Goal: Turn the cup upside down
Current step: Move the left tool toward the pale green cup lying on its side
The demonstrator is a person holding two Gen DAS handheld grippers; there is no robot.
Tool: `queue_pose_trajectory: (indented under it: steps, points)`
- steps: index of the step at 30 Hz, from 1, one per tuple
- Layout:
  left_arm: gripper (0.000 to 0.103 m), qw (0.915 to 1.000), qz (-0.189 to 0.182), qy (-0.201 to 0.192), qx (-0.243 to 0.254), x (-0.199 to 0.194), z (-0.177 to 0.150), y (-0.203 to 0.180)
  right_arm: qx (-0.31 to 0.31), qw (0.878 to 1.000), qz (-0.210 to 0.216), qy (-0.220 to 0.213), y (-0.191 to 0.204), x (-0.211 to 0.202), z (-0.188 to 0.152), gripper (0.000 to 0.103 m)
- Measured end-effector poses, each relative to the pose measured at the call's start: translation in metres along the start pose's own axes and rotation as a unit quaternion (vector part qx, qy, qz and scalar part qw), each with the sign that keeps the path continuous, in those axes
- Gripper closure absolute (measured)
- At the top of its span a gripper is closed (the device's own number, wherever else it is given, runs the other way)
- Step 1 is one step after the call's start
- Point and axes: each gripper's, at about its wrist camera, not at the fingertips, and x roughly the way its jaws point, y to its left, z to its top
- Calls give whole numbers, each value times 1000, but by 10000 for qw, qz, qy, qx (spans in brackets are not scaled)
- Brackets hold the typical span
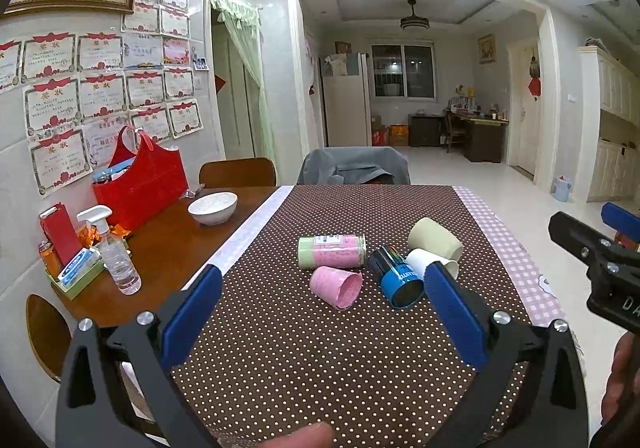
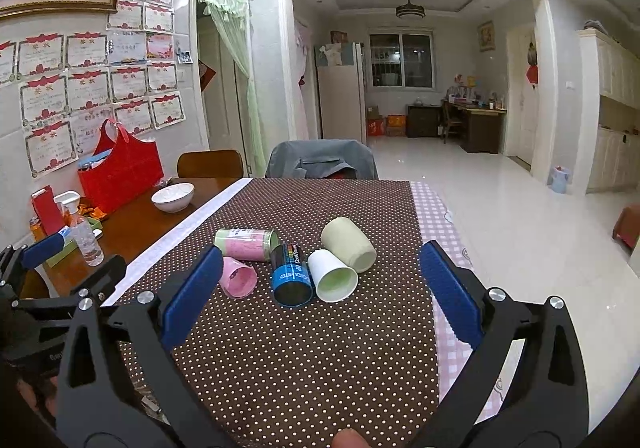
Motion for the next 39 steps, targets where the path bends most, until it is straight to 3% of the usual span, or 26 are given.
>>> queue_pose_trajectory:
  steps: [7,15,25,39]
  points:
    - [4,10000,25,88,19,12,4,0,-42,9999,-14,98,-1,13,0,6]
    - [4,9979,-57,632,93,58,3,-9,32,9991,-62,406,-17,49,-5,6]
    - [4,9916,-299,1213,327,137,13,-44,279,9950,-260,924,-63,111,-13,6]
    - [4,9712,-848,2141,605,280,32,-130,669,9846,-551,1516,-124,207,-20,6]
